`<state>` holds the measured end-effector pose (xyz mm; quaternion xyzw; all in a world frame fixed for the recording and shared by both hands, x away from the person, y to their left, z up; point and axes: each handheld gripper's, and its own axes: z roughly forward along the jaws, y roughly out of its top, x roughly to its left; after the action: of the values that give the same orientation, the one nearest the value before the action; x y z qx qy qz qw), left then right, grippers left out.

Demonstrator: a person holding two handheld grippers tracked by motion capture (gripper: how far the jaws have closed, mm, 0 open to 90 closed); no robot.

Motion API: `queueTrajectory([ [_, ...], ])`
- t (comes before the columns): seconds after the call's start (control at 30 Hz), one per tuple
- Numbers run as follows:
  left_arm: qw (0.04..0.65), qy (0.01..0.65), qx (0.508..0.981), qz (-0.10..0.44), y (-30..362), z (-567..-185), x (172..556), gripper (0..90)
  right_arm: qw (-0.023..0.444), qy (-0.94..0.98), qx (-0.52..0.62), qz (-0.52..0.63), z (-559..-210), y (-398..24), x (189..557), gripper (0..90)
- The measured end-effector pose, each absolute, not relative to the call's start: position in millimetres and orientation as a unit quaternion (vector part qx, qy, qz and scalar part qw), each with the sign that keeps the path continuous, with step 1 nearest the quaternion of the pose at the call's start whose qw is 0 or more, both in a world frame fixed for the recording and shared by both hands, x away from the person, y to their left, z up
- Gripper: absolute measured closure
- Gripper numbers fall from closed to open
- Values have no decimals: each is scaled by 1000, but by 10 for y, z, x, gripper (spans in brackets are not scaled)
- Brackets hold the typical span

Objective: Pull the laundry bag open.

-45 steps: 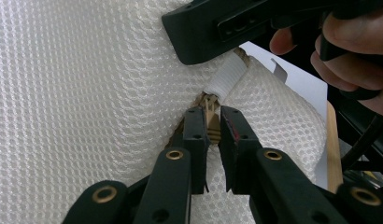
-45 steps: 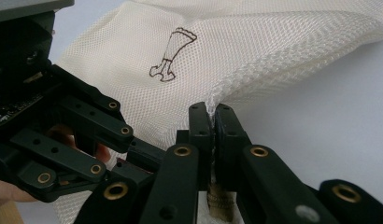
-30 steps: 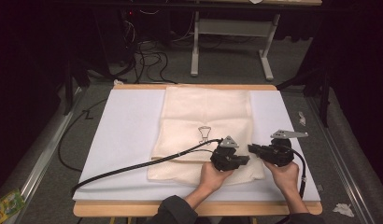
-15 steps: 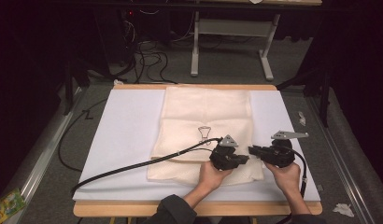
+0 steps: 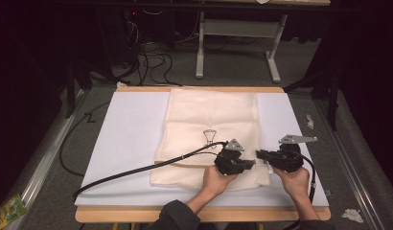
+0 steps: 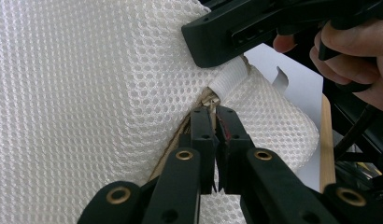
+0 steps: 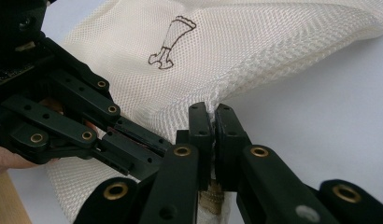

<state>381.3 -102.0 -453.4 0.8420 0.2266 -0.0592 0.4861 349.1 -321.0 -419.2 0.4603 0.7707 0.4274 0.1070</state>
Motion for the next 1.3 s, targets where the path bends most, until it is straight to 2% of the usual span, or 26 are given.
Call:
queueTrajectory([
  [0.87,452,221,864,-21,-937,-4489,3754,870,115,766,465,428,-4220,-3286,3459,886],
  [1.3,459,229,858,-29,-770,-4510,3775,870,112,763,476,423,-4292,-3345,3464,885],
])
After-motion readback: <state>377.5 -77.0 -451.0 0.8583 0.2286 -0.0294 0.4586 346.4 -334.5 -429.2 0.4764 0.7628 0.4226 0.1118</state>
